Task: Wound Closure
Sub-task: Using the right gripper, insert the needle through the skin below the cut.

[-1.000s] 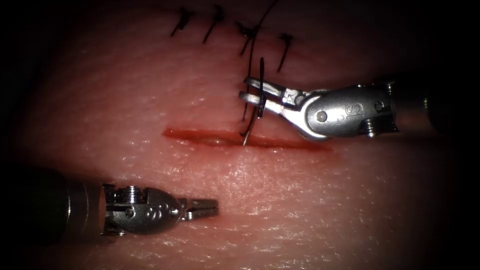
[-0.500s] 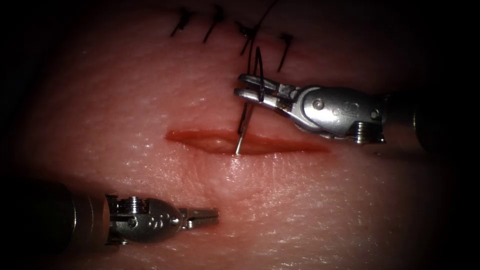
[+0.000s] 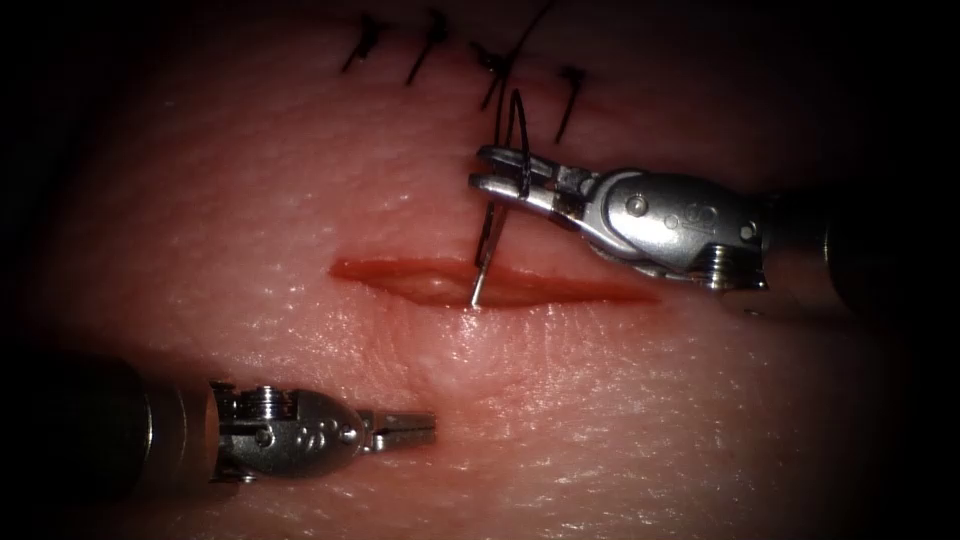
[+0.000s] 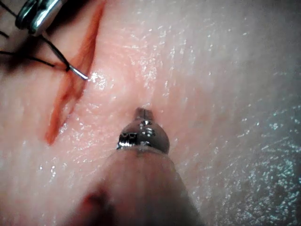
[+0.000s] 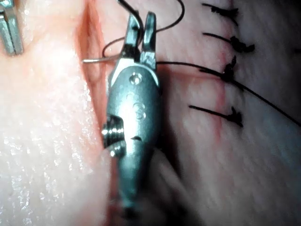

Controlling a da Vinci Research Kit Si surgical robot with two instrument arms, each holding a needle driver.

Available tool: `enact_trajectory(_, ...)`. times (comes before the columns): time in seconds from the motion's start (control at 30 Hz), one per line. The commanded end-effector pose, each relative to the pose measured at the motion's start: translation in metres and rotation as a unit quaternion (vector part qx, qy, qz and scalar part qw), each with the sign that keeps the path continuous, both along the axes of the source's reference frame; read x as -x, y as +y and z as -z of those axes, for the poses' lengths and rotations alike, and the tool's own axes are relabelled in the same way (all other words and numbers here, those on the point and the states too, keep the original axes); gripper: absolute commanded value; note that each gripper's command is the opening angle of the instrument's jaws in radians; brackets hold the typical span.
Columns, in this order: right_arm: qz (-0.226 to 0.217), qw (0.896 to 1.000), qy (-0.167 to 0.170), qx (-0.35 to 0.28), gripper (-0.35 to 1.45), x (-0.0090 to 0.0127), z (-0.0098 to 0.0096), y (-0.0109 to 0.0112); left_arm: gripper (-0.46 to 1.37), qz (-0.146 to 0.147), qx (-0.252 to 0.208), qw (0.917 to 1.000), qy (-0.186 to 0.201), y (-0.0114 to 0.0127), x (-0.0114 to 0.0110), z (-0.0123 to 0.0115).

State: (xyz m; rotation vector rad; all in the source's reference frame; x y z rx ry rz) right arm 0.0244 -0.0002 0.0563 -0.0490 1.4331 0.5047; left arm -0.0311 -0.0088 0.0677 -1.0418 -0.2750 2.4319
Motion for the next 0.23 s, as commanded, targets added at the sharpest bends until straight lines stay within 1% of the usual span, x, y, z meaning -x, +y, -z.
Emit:
enact_trajectory(0.03,0.000,1.000,0.000,0.000,-0.35,0.0000,0.0000,0.0000,-0.33,-0.003,-0.003,1.0000,-0.002,0.0000,0.0000,0.0000)
enact_trajectory(0.23,0.000,1.000,0.000,0.000,-0.35,0.0000,0.0001,-0.0001,-0.34,-0.003,-0.003,1.0000,-0.002,0.0000,0.0000,0.0001)
